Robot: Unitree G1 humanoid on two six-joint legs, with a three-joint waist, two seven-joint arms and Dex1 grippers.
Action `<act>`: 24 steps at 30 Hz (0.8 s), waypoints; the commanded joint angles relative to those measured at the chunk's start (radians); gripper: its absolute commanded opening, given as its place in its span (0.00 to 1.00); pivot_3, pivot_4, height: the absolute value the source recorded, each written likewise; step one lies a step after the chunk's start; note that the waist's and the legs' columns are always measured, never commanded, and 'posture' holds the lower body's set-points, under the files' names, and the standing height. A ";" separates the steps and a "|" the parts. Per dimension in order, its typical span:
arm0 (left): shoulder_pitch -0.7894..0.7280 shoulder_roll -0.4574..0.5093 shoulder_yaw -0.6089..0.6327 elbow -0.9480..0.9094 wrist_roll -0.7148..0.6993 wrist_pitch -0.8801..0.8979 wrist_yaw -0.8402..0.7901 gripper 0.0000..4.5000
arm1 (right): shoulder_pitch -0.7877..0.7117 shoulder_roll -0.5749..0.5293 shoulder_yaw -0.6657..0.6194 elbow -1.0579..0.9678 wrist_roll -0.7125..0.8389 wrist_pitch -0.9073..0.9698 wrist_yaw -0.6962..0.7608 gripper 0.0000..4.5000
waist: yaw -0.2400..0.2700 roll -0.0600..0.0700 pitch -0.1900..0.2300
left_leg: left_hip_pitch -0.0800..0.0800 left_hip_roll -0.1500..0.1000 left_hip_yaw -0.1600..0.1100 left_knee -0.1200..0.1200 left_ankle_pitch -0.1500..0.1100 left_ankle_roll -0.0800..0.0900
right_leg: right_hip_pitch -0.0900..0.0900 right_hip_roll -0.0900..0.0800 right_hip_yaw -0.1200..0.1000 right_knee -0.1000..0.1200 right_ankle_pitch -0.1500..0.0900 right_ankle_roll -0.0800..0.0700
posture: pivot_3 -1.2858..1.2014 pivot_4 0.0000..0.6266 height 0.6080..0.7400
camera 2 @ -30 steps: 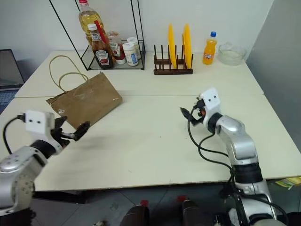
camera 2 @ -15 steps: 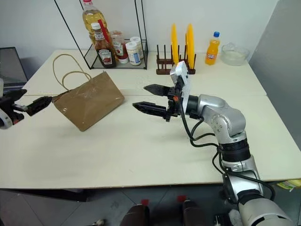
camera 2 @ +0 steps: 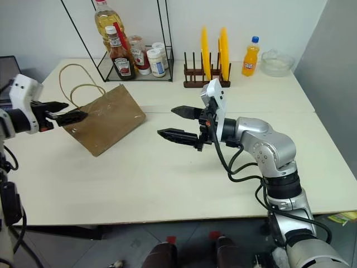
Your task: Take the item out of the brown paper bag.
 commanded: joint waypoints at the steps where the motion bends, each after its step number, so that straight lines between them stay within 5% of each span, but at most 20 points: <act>1: -0.054 0.000 -0.039 0.072 0.083 -0.070 0.027 0.99 | 0.012 -0.010 -0.019 -0.058 0.024 0.005 -0.021 1.00 | -0.005 0.000 0.000 | 0.000 0.000 0.000 0.000 0.000 0.000 | -0.001 0.000 0.000 0.001 0.000 -0.001 | 0.52 0.24 1.00; 8: -0.102 -0.039 -0.059 0.144 0.169 -0.131 0.115 0.96 | 0.037 -0.035 -0.032 -0.104 0.037 0.019 -0.067 1.00 | -0.006 0.000 0.000 | -0.004 0.001 0.000 0.001 0.000 0.000 | -0.007 0.000 0.000 0.007 -0.001 -0.002 | 0.52 0.24 1.00; 11: -0.114 -0.052 -0.043 0.151 0.170 -0.139 0.125 0.81 | 0.040 -0.041 -0.034 -0.108 0.042 0.019 -0.080 1.00 | -0.004 0.000 0.000 | -0.004 0.000 0.000 0.001 0.000 0.000 | -0.007 0.000 0.000 0.007 -0.001 -0.002 | 0.52 0.24 1.00; 21: -0.125 -0.063 -0.008 0.154 0.169 -0.156 0.124 0.09 | 0.047 -0.047 -0.039 -0.112 0.041 0.013 -0.099 1.00 | -0.002 0.000 0.000 | -0.004 0.000 0.000 0.002 0.000 0.000 | -0.007 0.000 -0.001 0.007 -0.001 -0.002 | 0.52 0.24 1.00; 24: -0.126 -0.070 -0.007 0.145 0.164 -0.178 0.103 0.01 | 0.047 -0.055 -0.037 -0.116 0.037 0.010 -0.099 1.00 | -0.002 0.000 0.000 | -0.004 0.000 0.000 0.002 0.000 0.000 | -0.007 0.000 -0.001 0.007 -0.001 -0.002 | 0.52 0.24 1.00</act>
